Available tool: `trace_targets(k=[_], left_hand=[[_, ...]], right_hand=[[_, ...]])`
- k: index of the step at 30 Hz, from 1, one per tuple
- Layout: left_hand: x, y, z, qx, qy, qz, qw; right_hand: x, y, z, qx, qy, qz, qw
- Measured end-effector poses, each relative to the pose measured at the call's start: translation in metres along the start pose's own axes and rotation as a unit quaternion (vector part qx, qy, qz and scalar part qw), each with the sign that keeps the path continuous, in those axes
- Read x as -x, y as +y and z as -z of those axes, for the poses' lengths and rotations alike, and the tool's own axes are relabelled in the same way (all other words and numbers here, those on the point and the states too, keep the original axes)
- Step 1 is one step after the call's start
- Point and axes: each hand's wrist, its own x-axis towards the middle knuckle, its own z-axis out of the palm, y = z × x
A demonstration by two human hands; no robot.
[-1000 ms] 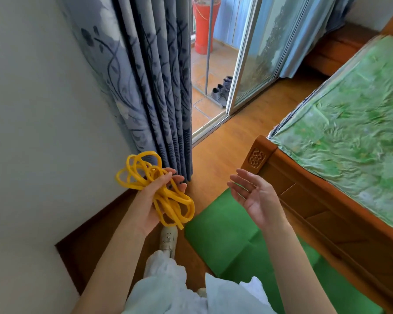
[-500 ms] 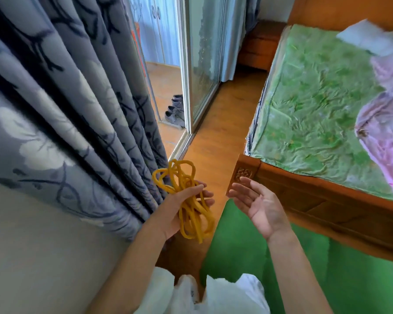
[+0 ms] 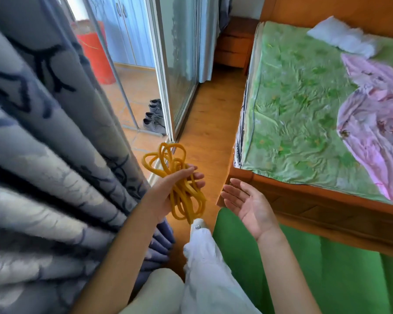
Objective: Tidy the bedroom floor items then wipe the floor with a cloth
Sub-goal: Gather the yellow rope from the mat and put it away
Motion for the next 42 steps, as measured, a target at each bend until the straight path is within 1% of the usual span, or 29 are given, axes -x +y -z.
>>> trace_targets(k=[6,9,14,20,25,33,39,42], left_hand=[[-0.084,0.056,0.016,-0.025,0.04,-0.027,0.999],[-0.13,0.086,0.02,-0.038,0.054,-0.022,0.998],[-0.199,0.131,0.038,-0.022,0.082,0.004,0.996],[-0.259,0.177,0.068,0.004,0.126,0.017,0.992],[-0.319,0.205,0.065,-0.007,0.105,0.037,0.994],[-0.429,0.273,0.057,-0.028,-0.001,0.057,0.998],[-0.494,0.317,0.057,-0.072,-0.034,0.069,0.994],[-0.518,0.329,0.051,-0.068,-0.035,0.088,0.993]], right_hand=[[-0.089,-0.05,-0.036,0.003,-0.032,0.019,0.999],[-0.136,-0.083,-0.054,-0.003,-0.028,0.024,0.999],[-0.204,-0.13,-0.077,0.007,-0.017,0.031,0.999],[-0.265,-0.158,-0.096,0.012,0.008,0.021,1.0],[-0.316,-0.178,-0.118,0.001,0.04,0.009,0.999],[-0.41,-0.217,-0.162,-0.033,0.069,0.038,0.996],[-0.457,-0.245,-0.181,-0.075,0.093,0.073,0.99],[-0.472,-0.253,-0.185,-0.078,0.112,0.078,0.988]])
